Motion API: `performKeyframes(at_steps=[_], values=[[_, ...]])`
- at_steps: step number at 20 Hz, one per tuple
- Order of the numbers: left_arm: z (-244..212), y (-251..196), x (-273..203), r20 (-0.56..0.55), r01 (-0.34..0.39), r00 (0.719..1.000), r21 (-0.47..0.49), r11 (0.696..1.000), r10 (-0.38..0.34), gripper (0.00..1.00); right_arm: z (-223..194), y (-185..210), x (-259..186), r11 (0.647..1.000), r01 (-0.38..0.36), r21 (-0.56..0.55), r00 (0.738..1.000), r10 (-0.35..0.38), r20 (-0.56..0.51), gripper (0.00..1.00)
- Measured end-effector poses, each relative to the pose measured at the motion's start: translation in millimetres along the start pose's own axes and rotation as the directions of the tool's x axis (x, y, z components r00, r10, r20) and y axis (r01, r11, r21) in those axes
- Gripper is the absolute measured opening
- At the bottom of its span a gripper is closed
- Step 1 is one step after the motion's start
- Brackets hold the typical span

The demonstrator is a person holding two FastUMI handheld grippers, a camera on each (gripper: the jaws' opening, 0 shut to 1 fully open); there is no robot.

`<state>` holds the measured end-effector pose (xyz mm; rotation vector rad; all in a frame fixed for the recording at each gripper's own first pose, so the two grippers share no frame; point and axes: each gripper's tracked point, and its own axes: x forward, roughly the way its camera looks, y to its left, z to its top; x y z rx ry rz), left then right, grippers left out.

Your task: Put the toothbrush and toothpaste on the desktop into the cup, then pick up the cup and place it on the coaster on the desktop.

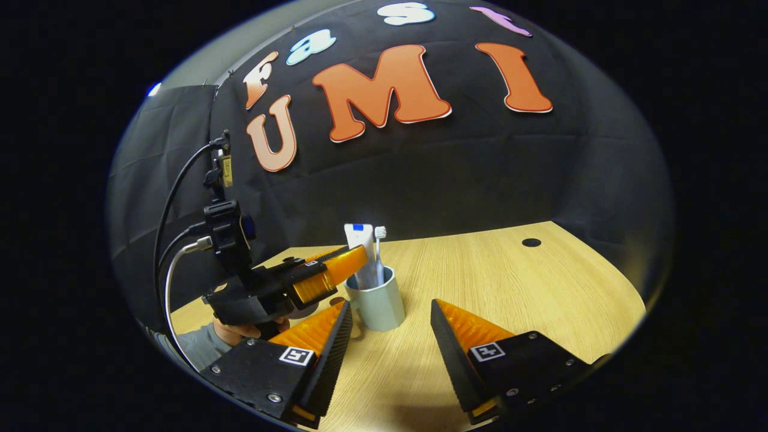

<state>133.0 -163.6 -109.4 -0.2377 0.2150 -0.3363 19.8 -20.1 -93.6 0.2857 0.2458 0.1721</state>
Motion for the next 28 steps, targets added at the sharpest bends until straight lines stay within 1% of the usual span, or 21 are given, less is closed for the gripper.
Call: performKeyframes(at_steps=[1, 2, 3, 6, 7, 8, 9, 10, 11, 14, 16, 19, 20, 21, 24, 28], values=[[6, 0, -5, 0.016, 0.002, 1.000, -0.003, 1.000, -0.002, 0.40, 2, 4, 1, 1.000, -0.004, 0.000, 1.000, 0.004, -0.003, 0.80], [12, -1, -11, 0.027, 0.014, 1.000, -0.004, 1.000, -0.014, 0.43, 3, 6, 1, 1.000, -0.006, 0.004, 1.000, 0.006, -0.009, 0.81], [17, -1, -16, 0.034, 0.015, 0.999, 0.000, 1.000, -0.015, 0.44, 5, 8, 2, 1.000, -0.007, 0.011, 1.000, 0.007, -0.013, 0.81], [30, 7, -34, 0.050, -0.013, 0.999, 0.030, 0.999, 0.012, 0.72, 10, 15, 5, 0.999, -0.008, 0.041, 1.000, 0.009, -0.019, 0.81], [30, 10, -40, 0.044, -0.018, 0.999, 0.042, 0.999, 0.016, 0.76, 12, 15, 8, 0.999, -0.002, 0.044, 1.000, 0.003, -0.021, 0.82], [30, 12, -46, 0.037, -0.026, 0.999, 0.057, 0.998, 0.024, 0.88, 12, 13, 9, 0.999, 0.016, 0.041, 1.000, -0.014, -0.028, 0.81], [31, 17, -52, 0.032, -0.039, 0.999, 0.073, 0.997, 0.037, 0.85, 11, 11, 10, 0.999, 0.031, 0.037, 0.999, -0.030, -0.034, 0.81], [33, 22, -58, 0.033, -0.052, 0.998, 0.089, 0.995, 0.050, 0.88, 12, 12, 13, 0.999, 0.037, 0.039, 0.998, -0.035, -0.042, 0.81], [36, 25, -67, 0.041, -0.067, 0.997, 0.102, 0.993, 0.063, 0.89, 12, 14, 14, 0.998, 0.037, 0.045, 0.998, -0.035, -0.052, 0.81], [45, 34, -89, 0.054, -0.096, 0.995, 0.133, 0.986, 0.089, 0.89, 16, 24, 18, 0.997, 0.031, 0.073, 0.996, -0.025, -0.082, 0.82], [52, 43, -102, 0.066, -0.123, 0.991, 0.159, 0.980, 0.114, 0.92, 18, 30, 24, 0.995, 0.036, 0.092, 0.993, -0.025, -0.116, 0.81], [63, 55, -124, 0.091, -0.160, 0.985, 0.171, 0.972, 0.146, 0.92, 17, 35, 32, 0.994, 0.060, 0.096, 0.983, -0.042, -0.181, 0.81], [65, 59, -132, 0.097, -0.171, 0.983, 0.173, 0.970, 0.156, 0.87, 17, 38, 36, 0.994, 0.066, 0.088, 0.978, -0.047, -0.201, 0.81], [68, 64, -139, 0.104, -0.183, 0.980, 0.176, 0.967, 0.167, 0.92, 17, 40, 39, 0.994, 0.072, 0.082, 0.974, -0.052, -0.223, 0.81], [75, 79, -159, 0.129, -0.225, 0.971, 0.198, 0.954, 0.202, 0.92, 15, 52, 47, 0.995, 0.081, 0.061, 0.956, -0.060, -0.287, 0.81], [79, 98, -184, 0.155, -0.268, 0.958, 0.204, 0.942, 0.239, 0.92, 1, 56, 64, 0.991, 0.133, 0.012, 0.914, -0.118, -0.389, 0.81]])
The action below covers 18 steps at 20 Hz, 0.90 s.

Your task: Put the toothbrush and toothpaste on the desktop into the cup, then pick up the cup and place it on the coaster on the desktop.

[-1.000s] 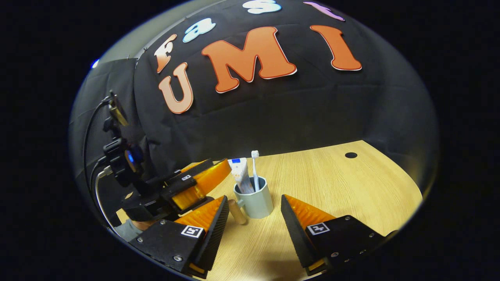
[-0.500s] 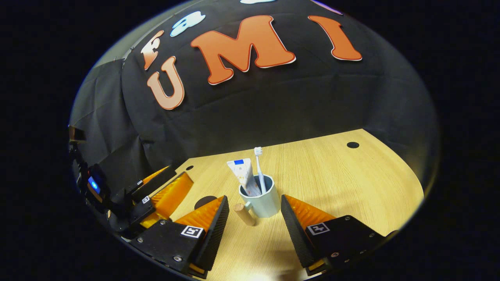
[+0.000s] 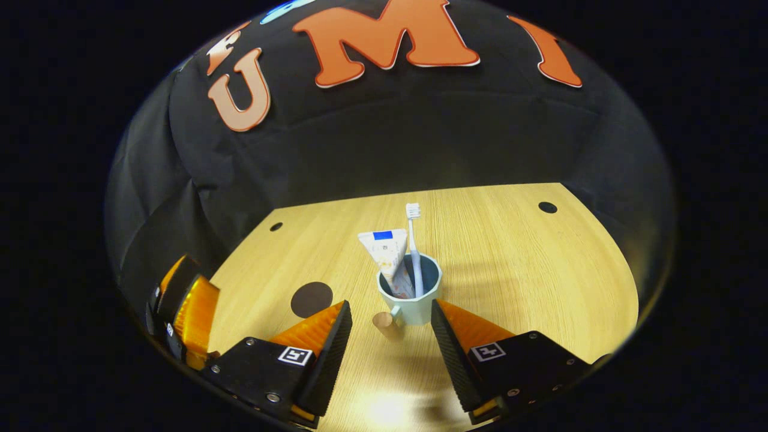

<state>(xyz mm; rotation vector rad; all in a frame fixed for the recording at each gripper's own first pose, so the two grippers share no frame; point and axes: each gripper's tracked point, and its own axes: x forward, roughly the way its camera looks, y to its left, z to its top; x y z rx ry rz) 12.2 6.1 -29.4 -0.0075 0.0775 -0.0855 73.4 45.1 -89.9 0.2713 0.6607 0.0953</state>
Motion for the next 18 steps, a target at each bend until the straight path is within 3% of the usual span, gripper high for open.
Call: performKeyframes(at_steps=[9, 18], values=[[-15, 56, -39, -0.031, -0.099, 0.995, 0.027, 0.995, 0.100, 0.92, -17, -1, 45, 0.991, 0.110, 0.074, 0.972, -0.092, -0.216, 0.80], [-20, 65, -54, -0.044, -0.100, 0.994, 0.022, 0.995, 0.101, 0.92, -33, -17, 64, 0.973, 0.213, 0.085, 0.932, -0.177, -0.317, 0.71]])
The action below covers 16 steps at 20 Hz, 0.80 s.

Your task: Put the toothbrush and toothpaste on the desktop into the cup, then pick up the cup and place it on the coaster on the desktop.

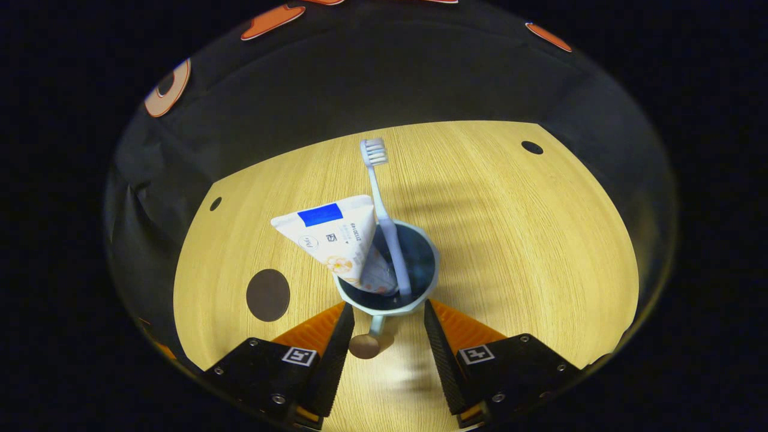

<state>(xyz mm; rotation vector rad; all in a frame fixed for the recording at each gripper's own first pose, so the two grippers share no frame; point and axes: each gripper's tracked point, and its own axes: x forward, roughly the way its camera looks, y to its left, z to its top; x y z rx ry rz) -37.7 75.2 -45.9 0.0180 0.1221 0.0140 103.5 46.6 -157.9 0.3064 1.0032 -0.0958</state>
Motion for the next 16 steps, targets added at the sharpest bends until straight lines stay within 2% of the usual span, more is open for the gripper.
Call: performKeyframes(at_steps=[3, 5, 8, 9, 10, 11, 16], values=[[-4, 2, -5, -0.008, 0.003, 1.000, 0.010, 1.000, -0.003, 0.92, -6, -2, 8, 0.998, 0.045, -0.044, 0.999, -0.045, -0.010, 0.68], [-5, 4, -10, -0.014, 0.004, 1.000, 0.013, 1.000, -0.003, 0.92, -10, -4, 14, 0.995, 0.067, -0.069, 0.997, -0.069, -0.020, 0.59], [-6, 7, -16, -0.014, -0.001, 1.000, 0.018, 1.000, 0.001, 0.92, -16, -6, 20, 0.994, 0.081, -0.078, 0.996, -0.084, -0.029, 0.57], [-6, 7, -18, -0.016, 0.000, 1.000, 0.019, 1.000, 0.001, 0.92, -18, -6, 22, 0.993, 0.087, -0.078, 0.995, -0.090, -0.037, 0.49], [-7, 7, -20, -0.020, -0.001, 1.000, 0.023, 1.000, 0.001, 0.92, -19, -5, 24, 0.993, 0.092, -0.077, 0.995, -0.095, -0.034, 0.34], [-9, 9, -22, -0.022, -0.004, 1.000, 0.025, 1.000, 0.005, 0.92, -18, -2, 24, 0.991, 0.095, -0.091, 0.995, -0.097, -0.021, 0.28], [-13, 12, -27, -0.035, -0.012, 0.999, 0.024, 1.000, 0.013, 0.92, -16, -8, 25, 0.986, 0.115, -0.120, 0.993, -0.115, 0.008, 0.24]])
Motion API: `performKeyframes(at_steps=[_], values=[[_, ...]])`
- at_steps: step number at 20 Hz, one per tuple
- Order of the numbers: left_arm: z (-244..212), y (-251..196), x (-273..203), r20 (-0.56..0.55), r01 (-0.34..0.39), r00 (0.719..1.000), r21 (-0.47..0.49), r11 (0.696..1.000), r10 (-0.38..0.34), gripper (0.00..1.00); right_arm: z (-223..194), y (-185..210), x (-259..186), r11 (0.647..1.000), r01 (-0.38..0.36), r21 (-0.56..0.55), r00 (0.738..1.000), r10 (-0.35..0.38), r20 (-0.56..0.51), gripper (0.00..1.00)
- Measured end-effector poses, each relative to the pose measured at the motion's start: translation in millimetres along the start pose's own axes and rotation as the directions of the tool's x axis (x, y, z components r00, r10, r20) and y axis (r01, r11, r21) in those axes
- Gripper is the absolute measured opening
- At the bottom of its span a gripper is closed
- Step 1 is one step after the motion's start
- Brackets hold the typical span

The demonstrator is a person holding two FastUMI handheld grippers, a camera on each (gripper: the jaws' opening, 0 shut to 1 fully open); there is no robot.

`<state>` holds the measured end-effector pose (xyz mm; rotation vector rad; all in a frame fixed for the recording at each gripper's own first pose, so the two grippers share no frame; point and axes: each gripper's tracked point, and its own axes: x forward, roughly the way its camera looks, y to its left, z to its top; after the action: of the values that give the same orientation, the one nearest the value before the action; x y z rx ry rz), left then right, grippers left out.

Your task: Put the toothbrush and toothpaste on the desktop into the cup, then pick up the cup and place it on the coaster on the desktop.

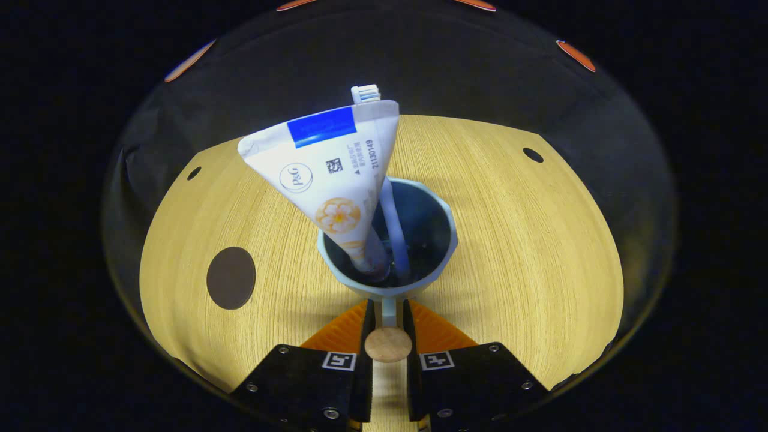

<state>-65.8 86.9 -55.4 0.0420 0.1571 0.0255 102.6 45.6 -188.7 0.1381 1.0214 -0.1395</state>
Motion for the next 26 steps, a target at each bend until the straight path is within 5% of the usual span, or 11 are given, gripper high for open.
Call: performKeyframes(at_steps=[8, 26], values=[[-6, 16, -5, -0.017, -0.032, 0.999, -0.016, 0.999, 0.032, 0.94, 10, 3, -3, 0.998, -0.054, -0.016, 0.997, 0.054, 0.053, 0.24], [-24, 74, -27, -0.038, -0.129, 0.991, -0.037, 0.991, 0.128, 0.92, 31, 9, 4, 0.948, -0.172, -0.267, 0.971, 0.209, 0.114, 0.23]])
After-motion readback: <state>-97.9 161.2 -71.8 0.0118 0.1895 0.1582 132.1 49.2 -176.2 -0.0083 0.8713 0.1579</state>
